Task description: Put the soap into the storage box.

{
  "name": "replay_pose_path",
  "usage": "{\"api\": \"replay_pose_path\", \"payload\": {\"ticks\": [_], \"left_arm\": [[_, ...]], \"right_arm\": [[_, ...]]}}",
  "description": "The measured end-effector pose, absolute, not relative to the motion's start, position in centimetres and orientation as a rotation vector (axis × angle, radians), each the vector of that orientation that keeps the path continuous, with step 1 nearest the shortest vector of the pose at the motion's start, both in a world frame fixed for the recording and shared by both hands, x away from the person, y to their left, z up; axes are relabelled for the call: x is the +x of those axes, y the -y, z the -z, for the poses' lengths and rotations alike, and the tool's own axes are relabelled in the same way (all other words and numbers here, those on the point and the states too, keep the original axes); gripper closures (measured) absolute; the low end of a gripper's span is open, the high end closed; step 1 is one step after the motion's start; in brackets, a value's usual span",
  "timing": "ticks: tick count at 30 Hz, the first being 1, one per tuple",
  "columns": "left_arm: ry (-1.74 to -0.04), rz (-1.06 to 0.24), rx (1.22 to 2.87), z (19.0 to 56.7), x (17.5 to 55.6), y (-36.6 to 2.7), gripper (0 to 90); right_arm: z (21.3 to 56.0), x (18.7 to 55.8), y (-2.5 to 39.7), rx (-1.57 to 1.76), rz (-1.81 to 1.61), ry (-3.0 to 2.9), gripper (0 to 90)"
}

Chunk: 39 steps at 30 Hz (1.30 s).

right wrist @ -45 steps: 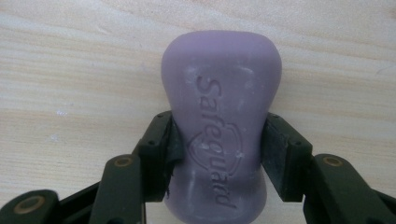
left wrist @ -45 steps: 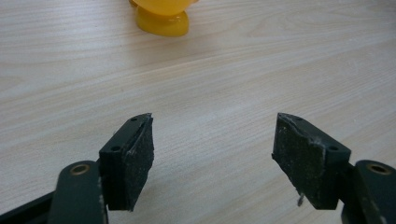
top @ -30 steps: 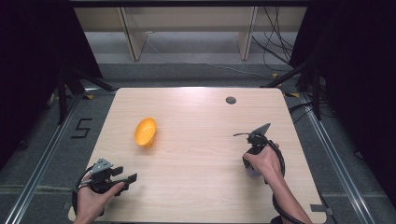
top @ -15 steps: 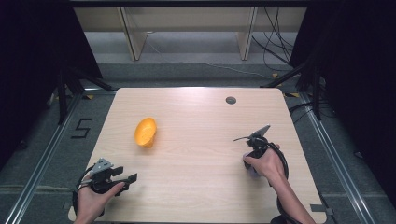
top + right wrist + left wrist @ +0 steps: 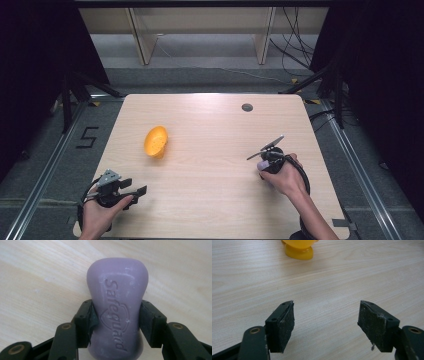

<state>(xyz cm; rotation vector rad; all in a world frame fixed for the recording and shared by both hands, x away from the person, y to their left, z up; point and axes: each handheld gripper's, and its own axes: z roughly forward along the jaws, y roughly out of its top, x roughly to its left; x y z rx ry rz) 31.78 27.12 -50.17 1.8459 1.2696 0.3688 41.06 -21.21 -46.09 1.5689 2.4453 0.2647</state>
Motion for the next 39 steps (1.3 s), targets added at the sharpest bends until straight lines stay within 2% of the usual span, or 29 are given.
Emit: {"api": "replay_pose_path", "payload": {"ticks": [7,10,11,19,26,39], "left_arm": [[-1.277,-0.361,1.843,50.2,31.8,-26.9,28.5],[-1.272,-0.365,1.843,50.2,31.8,-26.9,28.6],[-1.274,-0.363,1.839,50.3,31.8,-26.9,28.6],[-1.261,-0.358,1.846,50.2,31.8,-26.9,28.9],[-1.242,-0.358,1.837,50.2,31.8,-26.8,29.2],[-1.213,-0.348,1.807,49.9,32.0,-26.5,28.5]], "right_arm": [[45.3,39.0,20.5,1.157,-0.277,-2.458,49.9],[45.1,37.8,20.2,0.855,-0.264,-2.410,49.9],[45.0,37.2,20.0,0.644,-0.242,-2.370,49.9],[44.3,35.1,18.6,0.298,-0.180,-2.176,50.0],[43.7,33.6,17.7,0.106,-0.120,-2.004,49.9],[44.3,31.5,16.9,-0.028,-0.174,-1.880,49.9]]}}
